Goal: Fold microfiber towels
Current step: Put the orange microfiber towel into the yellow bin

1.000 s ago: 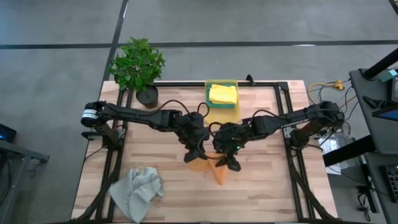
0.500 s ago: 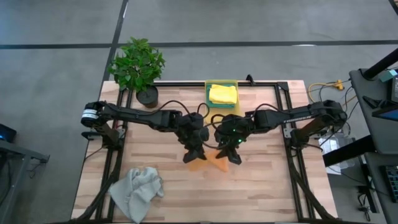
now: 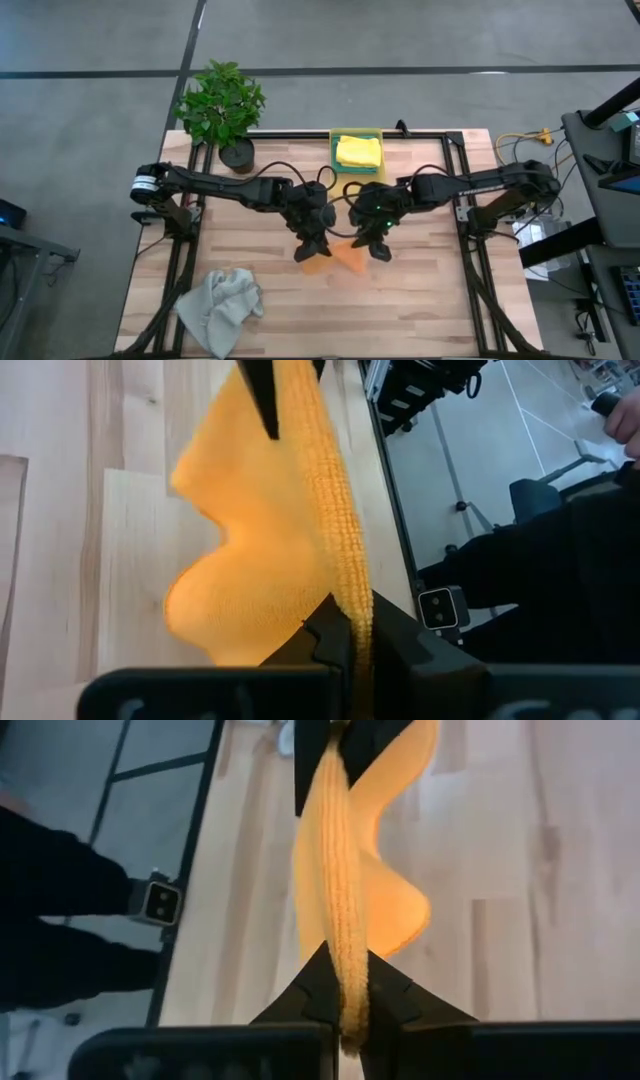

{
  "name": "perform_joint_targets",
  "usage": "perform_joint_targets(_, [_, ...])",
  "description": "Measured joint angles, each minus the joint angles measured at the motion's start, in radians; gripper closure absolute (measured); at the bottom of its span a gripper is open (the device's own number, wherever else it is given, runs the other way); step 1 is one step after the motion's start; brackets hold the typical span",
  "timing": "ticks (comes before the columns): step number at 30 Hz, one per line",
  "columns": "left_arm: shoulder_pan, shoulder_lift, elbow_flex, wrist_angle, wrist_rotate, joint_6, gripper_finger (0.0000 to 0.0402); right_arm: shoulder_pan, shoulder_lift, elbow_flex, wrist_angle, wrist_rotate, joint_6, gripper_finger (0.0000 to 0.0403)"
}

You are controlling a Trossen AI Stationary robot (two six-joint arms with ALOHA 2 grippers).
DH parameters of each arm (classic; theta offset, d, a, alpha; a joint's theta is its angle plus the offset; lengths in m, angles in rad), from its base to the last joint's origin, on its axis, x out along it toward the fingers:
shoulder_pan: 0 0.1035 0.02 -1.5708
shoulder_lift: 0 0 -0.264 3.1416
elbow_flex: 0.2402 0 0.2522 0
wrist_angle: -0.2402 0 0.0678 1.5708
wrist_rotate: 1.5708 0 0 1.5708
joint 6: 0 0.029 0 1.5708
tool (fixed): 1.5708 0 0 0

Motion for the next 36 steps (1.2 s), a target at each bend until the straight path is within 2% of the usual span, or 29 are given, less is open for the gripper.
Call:
perform_joint_targets(10, [0.002,0.000,-0.022,0.013,-0.055,0.052,0.0396,0.000,-0.054,0.000,-0.020,0.114,-0.024,0.0394])
perform_joint_targets(18, [-0.002,0.005,-0.028,-0.067,-0.112,0.076,0.0315,0.000,-0.076,0.000,-0.085,0.116,-0.018,0.0394])
perform_joint_targets(21, [0.000,0.013,-0.030,-0.081,-0.124,0.080,0.0302,0.000,-0.092,0.000,-0.080,0.117,-0.015,0.0394])
perform_joint_targets(25, [-0.001,0.027,-0.029,-0.086,-0.125,0.096,0.0320,0.000,-0.112,0.001,-0.094,0.151,-0.016,0.0394])
perform_joint_targets(29, [-0.001,0.028,-0.030,-0.083,-0.144,0.107,0.0380,-0.005,-0.133,0.001,-0.137,0.206,-0.022,0.0394])
perform_joint_targets(32, [-0.001,0.024,-0.020,-0.099,-0.245,0.122,0.0395,-0.009,-0.140,0.001,-0.187,0.295,-0.017,0.0394])
perform_joint_targets(36, [0.000,0.022,0.020,-0.119,-0.454,0.150,0.0400,-0.012,-0.154,0.001,-0.251,0.469,0.000,0.0394])
